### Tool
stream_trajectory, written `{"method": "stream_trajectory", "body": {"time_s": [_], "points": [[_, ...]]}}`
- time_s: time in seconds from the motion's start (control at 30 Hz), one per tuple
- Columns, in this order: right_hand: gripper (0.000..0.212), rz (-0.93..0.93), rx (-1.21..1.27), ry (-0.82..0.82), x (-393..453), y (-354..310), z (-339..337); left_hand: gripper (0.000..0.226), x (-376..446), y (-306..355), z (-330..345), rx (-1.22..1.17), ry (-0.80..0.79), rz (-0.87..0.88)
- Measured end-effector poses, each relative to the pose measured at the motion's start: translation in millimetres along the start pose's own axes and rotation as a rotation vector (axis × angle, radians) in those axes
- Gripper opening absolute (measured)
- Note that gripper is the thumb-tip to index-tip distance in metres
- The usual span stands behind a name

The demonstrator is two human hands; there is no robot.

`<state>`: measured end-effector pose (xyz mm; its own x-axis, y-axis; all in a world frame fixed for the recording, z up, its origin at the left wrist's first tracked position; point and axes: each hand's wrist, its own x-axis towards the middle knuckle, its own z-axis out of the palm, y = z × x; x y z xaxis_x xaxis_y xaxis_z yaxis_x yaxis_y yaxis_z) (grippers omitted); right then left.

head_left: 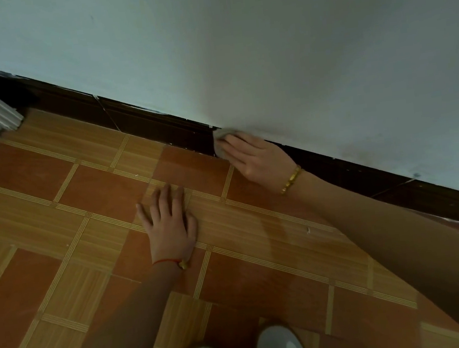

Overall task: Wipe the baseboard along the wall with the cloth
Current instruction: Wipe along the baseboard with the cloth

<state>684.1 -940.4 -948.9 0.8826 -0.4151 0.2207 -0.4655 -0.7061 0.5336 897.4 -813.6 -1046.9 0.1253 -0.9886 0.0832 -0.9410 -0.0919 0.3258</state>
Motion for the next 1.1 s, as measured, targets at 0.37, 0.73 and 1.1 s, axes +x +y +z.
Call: {"method": "stream_trajectory", "body": {"time_s": [0.37, 0.73, 1.1], "points": [[0.035, -0.003, -0.033, -0.221, -110.5, 12.3, -0.3, 0.056, -0.3, 7.1, 0.0, 0.015, -0.017, -0.028], [0.035, 0.032, 0.047, -0.076, -6.2, -10.0, 16.0, 0.056, 5.1, 53.1, 15.2, -0.012, -0.037, 0.062], [0.041, 0.068, 0.076, -0.155, -129.0, 15.8, -7.7, 0.055, 3.5, 52.0, 19.1, -0.007, -0.045, 0.07]]}}
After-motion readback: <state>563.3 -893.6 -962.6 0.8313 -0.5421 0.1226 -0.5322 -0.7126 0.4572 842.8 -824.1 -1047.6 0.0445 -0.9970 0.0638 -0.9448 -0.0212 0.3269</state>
